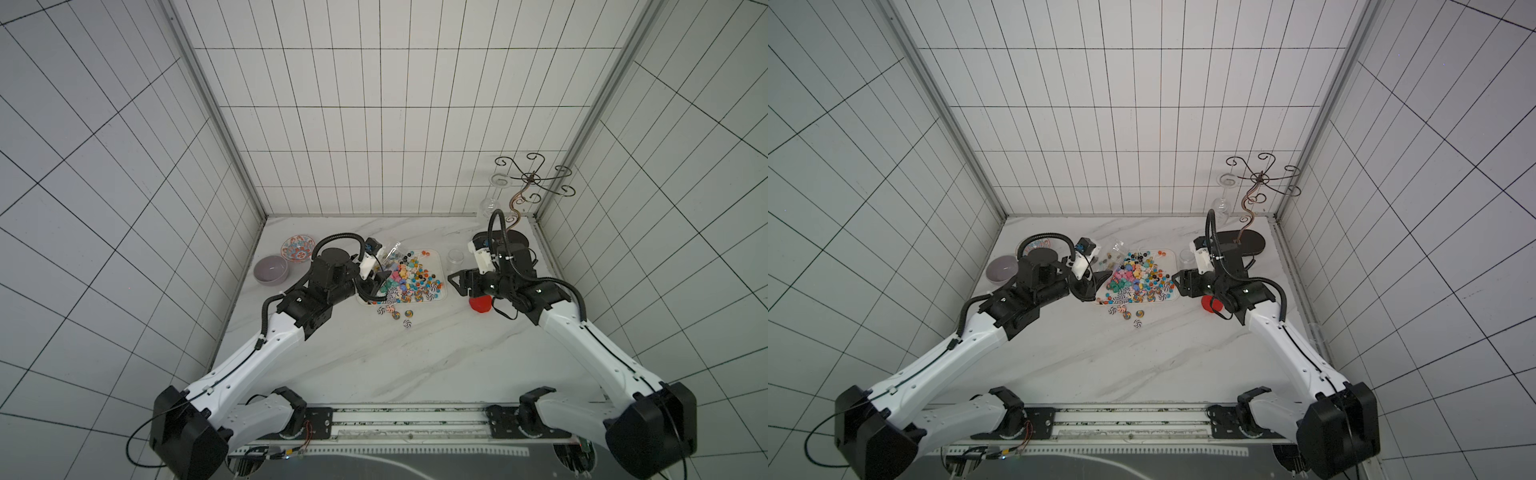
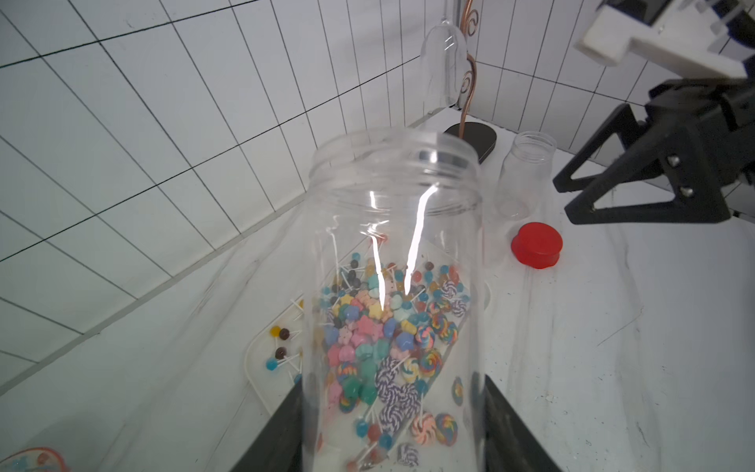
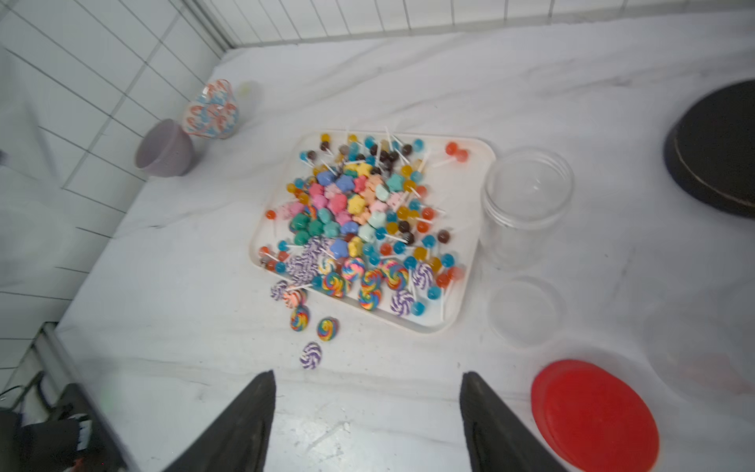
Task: Pour the candies out of the jar
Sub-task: Place the jar at the center of the board.
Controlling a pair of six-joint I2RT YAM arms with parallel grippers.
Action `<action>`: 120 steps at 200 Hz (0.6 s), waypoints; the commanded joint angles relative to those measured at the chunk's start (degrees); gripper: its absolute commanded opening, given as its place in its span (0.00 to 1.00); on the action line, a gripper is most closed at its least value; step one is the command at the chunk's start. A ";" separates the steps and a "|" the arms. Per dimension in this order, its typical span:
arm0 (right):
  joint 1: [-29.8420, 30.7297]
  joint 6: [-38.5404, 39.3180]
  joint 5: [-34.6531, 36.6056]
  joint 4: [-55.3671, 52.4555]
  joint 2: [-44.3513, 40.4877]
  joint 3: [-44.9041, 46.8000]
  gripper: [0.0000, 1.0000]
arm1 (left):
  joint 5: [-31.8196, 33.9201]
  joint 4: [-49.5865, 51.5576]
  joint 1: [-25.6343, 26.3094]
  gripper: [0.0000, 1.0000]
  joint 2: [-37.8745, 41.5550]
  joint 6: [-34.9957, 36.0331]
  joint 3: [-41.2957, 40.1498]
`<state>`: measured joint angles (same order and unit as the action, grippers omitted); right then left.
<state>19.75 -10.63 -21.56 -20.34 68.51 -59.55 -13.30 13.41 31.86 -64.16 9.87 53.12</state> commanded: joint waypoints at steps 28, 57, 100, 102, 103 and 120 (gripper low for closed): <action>-0.54 4.46 -18.20 -6.48 7.10 -23.82 0.68 | -10.55 -6.72 -0.13 0.32 -0.48 1.77 -1.09; -0.37 4.56 -26.58 -7.35 10.57 -29.03 0.63 | -12.98 -4.66 -0.13 0.33 -1.60 3.64 -0.76; 2.57 8.51 -28.53 -14.28 13.59 -34.22 0.59 | -13.91 -3.83 -0.13 0.33 -3.15 4.19 -0.08; 2.71 8.70 -28.53 -14.66 13.71 -34.40 0.59 | -13.94 -3.87 -0.13 0.33 -3.20 4.19 -0.11; 2.82 8.83 -28.49 -14.87 13.78 -34.49 0.59 | -13.94 -3.90 -0.13 0.33 -3.27 4.15 -0.08; 4.48 10.72 -28.34 -17.97 14.69 -35.67 0.58 | -14.29 -3.83 -0.13 0.33 -3.84 4.11 0.21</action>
<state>21.80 -4.60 -46.94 -31.44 82.39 -87.55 -25.63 10.09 31.86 -67.26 12.91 52.69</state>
